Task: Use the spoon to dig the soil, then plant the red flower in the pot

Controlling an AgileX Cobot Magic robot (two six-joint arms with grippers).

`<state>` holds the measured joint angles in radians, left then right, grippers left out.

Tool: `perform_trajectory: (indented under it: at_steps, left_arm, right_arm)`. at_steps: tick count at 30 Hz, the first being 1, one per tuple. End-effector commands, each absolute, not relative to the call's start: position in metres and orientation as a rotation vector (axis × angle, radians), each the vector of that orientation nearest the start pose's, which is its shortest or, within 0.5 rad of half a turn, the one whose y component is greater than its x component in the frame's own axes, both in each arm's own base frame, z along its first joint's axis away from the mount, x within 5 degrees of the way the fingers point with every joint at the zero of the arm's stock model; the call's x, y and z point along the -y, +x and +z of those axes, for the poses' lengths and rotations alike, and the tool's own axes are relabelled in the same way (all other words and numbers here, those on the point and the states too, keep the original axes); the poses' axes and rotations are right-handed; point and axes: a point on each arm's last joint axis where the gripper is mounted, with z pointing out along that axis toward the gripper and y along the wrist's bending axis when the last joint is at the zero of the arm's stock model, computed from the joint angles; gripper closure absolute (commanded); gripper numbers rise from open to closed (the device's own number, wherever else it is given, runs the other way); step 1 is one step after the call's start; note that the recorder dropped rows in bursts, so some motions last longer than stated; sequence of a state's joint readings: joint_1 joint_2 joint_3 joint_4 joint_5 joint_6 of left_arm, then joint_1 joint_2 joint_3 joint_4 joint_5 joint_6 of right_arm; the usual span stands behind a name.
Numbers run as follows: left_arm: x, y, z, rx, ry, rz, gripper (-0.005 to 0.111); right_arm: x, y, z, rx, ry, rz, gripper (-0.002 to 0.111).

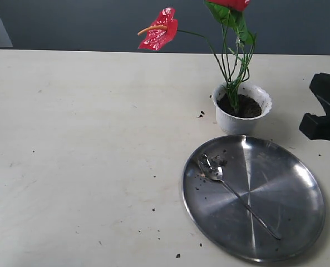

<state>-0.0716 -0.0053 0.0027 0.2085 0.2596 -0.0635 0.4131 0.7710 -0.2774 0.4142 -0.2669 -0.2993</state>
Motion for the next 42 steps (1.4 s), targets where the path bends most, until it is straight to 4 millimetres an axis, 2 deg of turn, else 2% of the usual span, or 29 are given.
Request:
perform_trajectory:
  at_steps: [1,5,9,12,14,15,18,24,28,31,34,35,38,42]
  left_arm:
    - [-0.001,0.055,0.191,-1.727,0.138,0.084,0.105]
    - [-0.001,0.055,0.191,-1.727,0.138,0.084,0.105]
    - [-0.001,0.055,0.191,-1.727,0.138,0.084,0.105]
    - [-0.001,0.055,0.191,-1.727,0.138,0.084,0.105]
    - [-0.001,0.055,0.191,-1.727,0.138,0.084,0.105]
    - [-0.001,0.055,0.191,-1.727,0.138,0.084,0.105]
    - [-0.001,0.055,0.191,-1.727,0.138,0.084,0.105]
    - [-0.001,0.055,0.191,-1.727,0.138,0.084,0.105]
    - [-0.001,0.055,0.191,-1.727,0.138,0.084,0.105]
    - [-0.001,0.055,0.191,-1.727,0.138,0.084,0.105]
    - [-0.001,0.055,0.191,-1.727,0.138,0.084,0.105]
    - [-0.001,0.055,0.191,-1.727,0.138,0.084,0.105]
    - [-0.001,0.055,0.191,-1.727,0.138,0.084,0.105]
    - [-0.001,0.055,0.191,-1.727,0.138,0.084,0.105]
  right_arm:
    - [-0.051,0.143,0.254,-1.723,-0.190,0.279,0.109]
    - [-0.049,0.136,0.254,-1.717,-0.203,0.288,0.109]
    - [-0.045,0.122,0.262,-1.665,-0.222,0.305,0.109]
    - [-0.042,0.108,0.269,-1.555,-0.353,0.222,0.109]
    - [-0.039,0.099,0.266,-1.484,-0.469,0.115,0.109]
    - [-0.037,0.095,0.262,-1.474,-0.499,0.070,0.109]
    - [-0.028,0.086,0.244,-1.539,-0.442,0.050,0.109]
    - [-0.014,0.065,0.191,-1.883,-0.526,-0.069,0.109]
    - [-0.008,0.053,0.176,-2.027,-0.592,-0.155,0.109]
    - [-0.006,0.052,0.170,-1.984,-0.549,-0.170,0.109]
    - [-0.013,0.054,0.182,-1.812,-0.328,0.026,0.109]
    - [-0.013,0.054,0.184,-1.787,-0.306,0.036,0.109]
    - [-0.009,0.054,0.186,-1.757,-0.305,-0.042,0.109]
    - [-0.009,0.054,0.186,-1.757,-0.288,-0.048,0.109]
